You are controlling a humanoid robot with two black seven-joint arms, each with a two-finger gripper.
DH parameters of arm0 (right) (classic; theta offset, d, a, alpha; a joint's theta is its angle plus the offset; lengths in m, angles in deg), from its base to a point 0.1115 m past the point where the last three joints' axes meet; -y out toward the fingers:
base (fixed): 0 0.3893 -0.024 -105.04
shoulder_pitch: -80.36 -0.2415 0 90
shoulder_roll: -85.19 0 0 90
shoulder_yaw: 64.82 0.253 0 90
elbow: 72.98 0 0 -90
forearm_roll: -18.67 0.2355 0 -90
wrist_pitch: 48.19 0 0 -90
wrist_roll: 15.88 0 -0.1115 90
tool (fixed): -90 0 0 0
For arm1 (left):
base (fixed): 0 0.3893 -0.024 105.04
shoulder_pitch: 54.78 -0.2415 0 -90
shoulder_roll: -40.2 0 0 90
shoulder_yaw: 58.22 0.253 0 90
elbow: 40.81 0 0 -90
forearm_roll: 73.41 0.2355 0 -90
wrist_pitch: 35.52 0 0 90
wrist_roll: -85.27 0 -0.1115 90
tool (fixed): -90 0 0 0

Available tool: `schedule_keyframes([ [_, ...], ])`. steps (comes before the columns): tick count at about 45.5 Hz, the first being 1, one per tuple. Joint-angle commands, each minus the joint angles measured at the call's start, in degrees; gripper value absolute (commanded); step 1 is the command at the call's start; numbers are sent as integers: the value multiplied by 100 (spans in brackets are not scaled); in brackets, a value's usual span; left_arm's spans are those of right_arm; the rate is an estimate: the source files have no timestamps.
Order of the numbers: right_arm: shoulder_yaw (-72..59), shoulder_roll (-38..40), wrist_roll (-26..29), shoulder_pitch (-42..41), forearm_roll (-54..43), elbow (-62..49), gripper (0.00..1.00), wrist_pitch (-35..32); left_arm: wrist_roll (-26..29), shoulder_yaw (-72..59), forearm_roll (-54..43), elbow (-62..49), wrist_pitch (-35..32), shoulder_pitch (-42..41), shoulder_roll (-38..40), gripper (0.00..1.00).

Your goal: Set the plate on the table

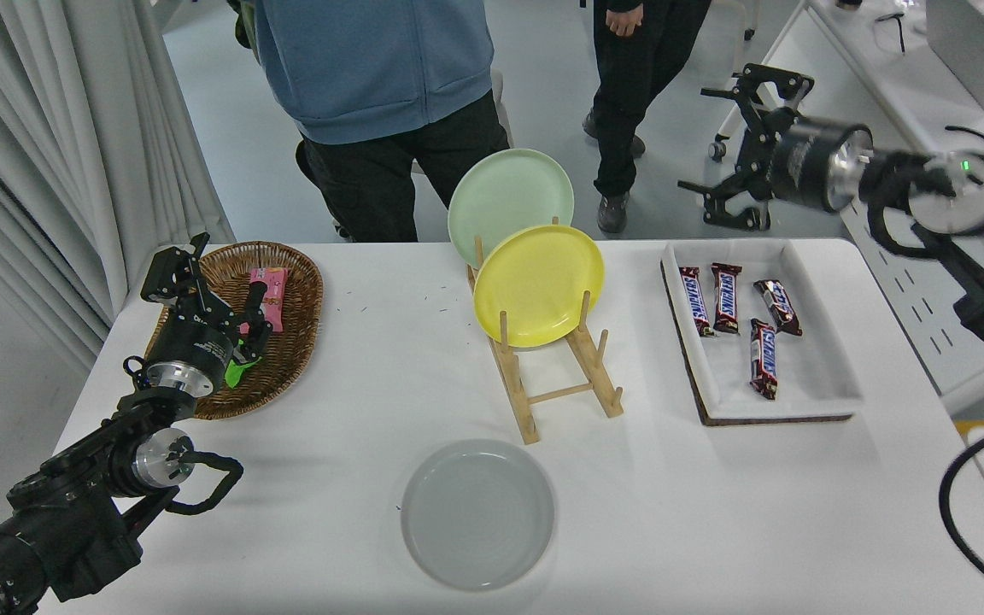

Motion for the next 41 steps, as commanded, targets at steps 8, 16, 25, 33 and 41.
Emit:
schedule_keyframes([
  [8, 1750, -411, -16, 1928, -1196, 734, 99, -353, 0, 1, -1, 9, 0, 0, 0, 100],
  [16, 2402, -683, -7, 2816, -1882, 1402, 99, -345, 0, 1, -1, 9, 0, 0, 0, 100],
  [25, 3193, -1570, -7, 3564, -2463, 938, 99, -380, 0, 1, -1, 9, 0, 0, 0, 100],
  [33, 3931, -1949, -33, 3617, -2472, 797, 99, -450, 0, 1, -1, 9, 0, 0, 0, 100],
  [41, 4599, -2160, -936, 3617, -3033, 814, 99, -441, 0, -8, -1, 9, 0, 0, 0, 100],
])
